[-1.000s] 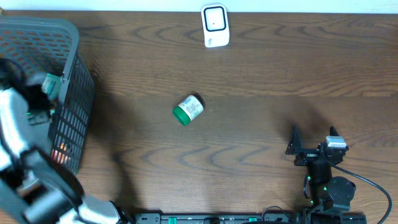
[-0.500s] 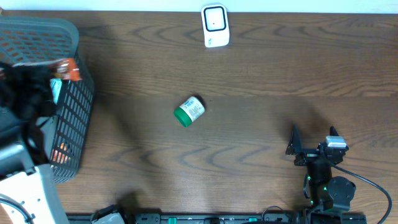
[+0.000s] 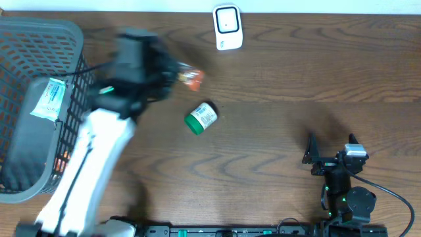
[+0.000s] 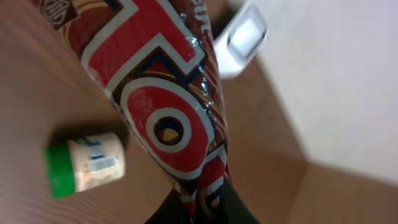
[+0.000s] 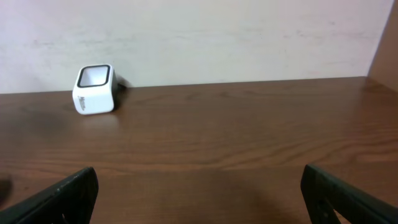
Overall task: Scan the item barcode
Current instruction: 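Carry the TOP bar under the scanner and release it on the table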
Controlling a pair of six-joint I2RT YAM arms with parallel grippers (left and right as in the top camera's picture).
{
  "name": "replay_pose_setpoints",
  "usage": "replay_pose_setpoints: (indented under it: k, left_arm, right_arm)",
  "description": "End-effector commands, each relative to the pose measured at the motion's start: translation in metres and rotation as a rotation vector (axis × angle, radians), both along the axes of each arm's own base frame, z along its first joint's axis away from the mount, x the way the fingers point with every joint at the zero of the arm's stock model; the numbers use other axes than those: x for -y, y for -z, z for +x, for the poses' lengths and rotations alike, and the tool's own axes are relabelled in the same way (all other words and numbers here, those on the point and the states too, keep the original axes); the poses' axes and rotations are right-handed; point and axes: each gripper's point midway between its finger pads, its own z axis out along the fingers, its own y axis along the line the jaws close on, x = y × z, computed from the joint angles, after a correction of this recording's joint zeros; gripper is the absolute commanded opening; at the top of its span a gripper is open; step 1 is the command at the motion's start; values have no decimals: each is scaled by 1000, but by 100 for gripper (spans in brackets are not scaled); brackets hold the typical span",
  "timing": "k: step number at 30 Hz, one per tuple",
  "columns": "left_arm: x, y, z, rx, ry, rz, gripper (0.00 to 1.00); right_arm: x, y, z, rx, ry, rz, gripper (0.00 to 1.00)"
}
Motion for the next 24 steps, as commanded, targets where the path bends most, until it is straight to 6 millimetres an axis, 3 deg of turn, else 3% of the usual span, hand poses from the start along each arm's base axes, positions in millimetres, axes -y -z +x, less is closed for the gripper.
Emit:
replay_pose_setpoints:
  k: [1, 6, 9, 14, 19, 24]
  left_arm:
    - [57, 48, 7, -43, 131, 81, 12]
    - [129, 117, 5, -60, 340, 166, 12]
    - [154, 158, -4, -83, 441, 238, 12]
    - [170, 218, -26, -155, 543, 356, 12]
    - [168, 244, -35, -187, 565, 437, 13]
    - [168, 245, -38, -151, 646, 510, 17]
  right_arm:
    - [-2, 0, 0, 1, -8, 12, 99]
    - [-2, 0, 0, 1, -8, 12, 99]
    - [-2, 0, 0, 1, -8, 12, 99]
    - [-2, 0, 0, 1, -8, 12, 99]
    - [-2, 0, 0, 1, -8, 12, 99]
    - [-2, 0, 0, 1, -8, 12, 99]
